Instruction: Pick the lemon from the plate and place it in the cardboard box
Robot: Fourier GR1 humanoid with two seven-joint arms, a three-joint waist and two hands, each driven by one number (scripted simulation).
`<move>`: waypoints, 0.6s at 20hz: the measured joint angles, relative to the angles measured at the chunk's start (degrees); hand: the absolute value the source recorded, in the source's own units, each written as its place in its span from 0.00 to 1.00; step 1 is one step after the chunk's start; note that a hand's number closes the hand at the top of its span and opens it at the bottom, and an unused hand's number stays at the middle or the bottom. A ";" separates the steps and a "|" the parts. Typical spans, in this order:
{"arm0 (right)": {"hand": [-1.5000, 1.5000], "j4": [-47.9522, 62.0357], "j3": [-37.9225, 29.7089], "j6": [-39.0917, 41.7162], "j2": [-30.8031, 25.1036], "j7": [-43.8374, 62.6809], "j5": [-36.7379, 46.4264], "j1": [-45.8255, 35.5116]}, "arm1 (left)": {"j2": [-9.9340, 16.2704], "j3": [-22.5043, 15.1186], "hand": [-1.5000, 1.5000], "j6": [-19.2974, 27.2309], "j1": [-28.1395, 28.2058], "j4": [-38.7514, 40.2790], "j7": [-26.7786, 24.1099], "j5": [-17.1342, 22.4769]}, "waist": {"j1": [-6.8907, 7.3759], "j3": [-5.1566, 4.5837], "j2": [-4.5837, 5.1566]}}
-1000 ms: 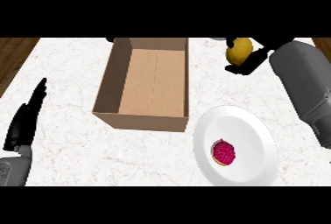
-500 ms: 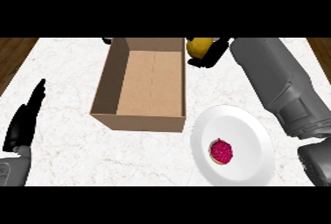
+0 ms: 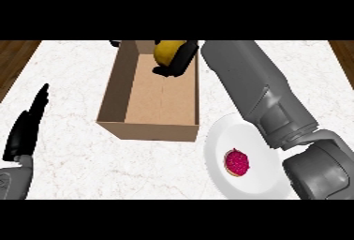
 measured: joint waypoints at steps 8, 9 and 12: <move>1.00 4.49 1.49 -3.09 2.77 4.05 -1.79 -1.80 | -1.26 -1.49 0.50 -0.21 -1.67 0.60 -0.63 -0.92 | 2.81 -0.09 0.56; 1.00 4.97 1.93 -3.95 2.87 4.47 -1.70 -1.73 | -1.35 -1.68 0.50 -0.25 -1.76 0.39 -0.62 -1.03 | 3.21 -0.09 0.64; 1.00 6.39 3.05 -6.72 3.05 6.34 -1.64 -1.57 | -1.87 -2.48 0.50 -0.38 -3.50 0.82 -0.06 -1.51 | 4.42 -0.12 0.92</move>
